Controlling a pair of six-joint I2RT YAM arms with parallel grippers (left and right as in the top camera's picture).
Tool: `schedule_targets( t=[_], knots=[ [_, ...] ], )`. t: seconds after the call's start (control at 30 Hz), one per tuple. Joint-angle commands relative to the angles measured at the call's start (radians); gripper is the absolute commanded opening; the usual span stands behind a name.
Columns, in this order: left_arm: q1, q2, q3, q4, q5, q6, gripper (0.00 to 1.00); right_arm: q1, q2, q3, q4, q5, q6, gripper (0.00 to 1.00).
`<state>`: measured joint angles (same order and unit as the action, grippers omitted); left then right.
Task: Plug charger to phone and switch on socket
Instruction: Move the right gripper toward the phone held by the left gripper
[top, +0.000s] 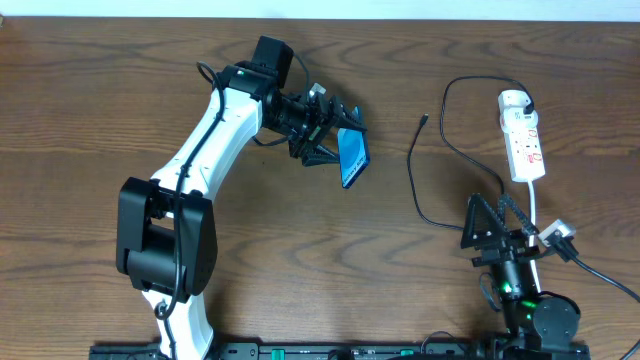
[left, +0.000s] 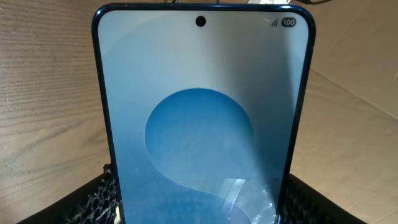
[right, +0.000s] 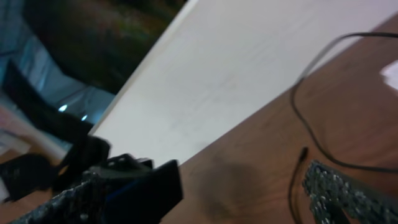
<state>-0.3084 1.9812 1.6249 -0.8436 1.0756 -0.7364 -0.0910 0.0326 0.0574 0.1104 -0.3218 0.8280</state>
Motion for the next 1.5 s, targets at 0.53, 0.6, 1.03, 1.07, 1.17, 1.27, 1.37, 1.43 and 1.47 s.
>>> schedule_targets(
  t=[0.53,0.6,1.03,1.07,1.17,1.27,1.37,1.43,1.47],
  knots=[
    [0.005,-0.029,-0.002,0.001,0.035,-0.002,0.71,0.14,0.497,0.502,-0.327,0.001,-0.148,0.99],
    [0.005,-0.029,-0.002,0.001,0.035,-0.002,0.71,0.199,0.545,0.544,-0.366,0.065,-0.157,0.99],
    [0.005,-0.029,-0.002,0.001,0.035,-0.002,0.71,0.669,0.921,0.885,-0.663,0.468,-0.127,0.99],
    [0.005,-0.029,-0.002,0.001,0.036,-0.002,0.71,0.687,0.94,0.903,-0.672,0.461,-0.127,0.99],
    [0.005,-0.029,-0.002,0.001,0.035,-0.002,0.71,0.731,0.973,0.916,-0.65,0.441,-0.127,0.99],
    [0.005,-0.029,-0.002,0.001,0.035,-0.002,0.71,0.74,0.989,0.911,-0.659,0.47,-0.126,0.99],
    [0.005,-0.029,-0.002,0.001,0.035,-0.002,0.71,0.741,1.006,0.911,-0.605,0.455,-0.126,0.96],
    [0.004,-0.029,-0.002,0.001,0.035,-0.002,0.71,0.741,1.01,0.911,-0.599,0.441,-0.105,0.93],
    [0.004,-0.029,-0.002,0.001,0.035,-0.002,0.71,0.741,1.014,0.911,-0.604,0.44,-0.064,0.91]
  ],
)
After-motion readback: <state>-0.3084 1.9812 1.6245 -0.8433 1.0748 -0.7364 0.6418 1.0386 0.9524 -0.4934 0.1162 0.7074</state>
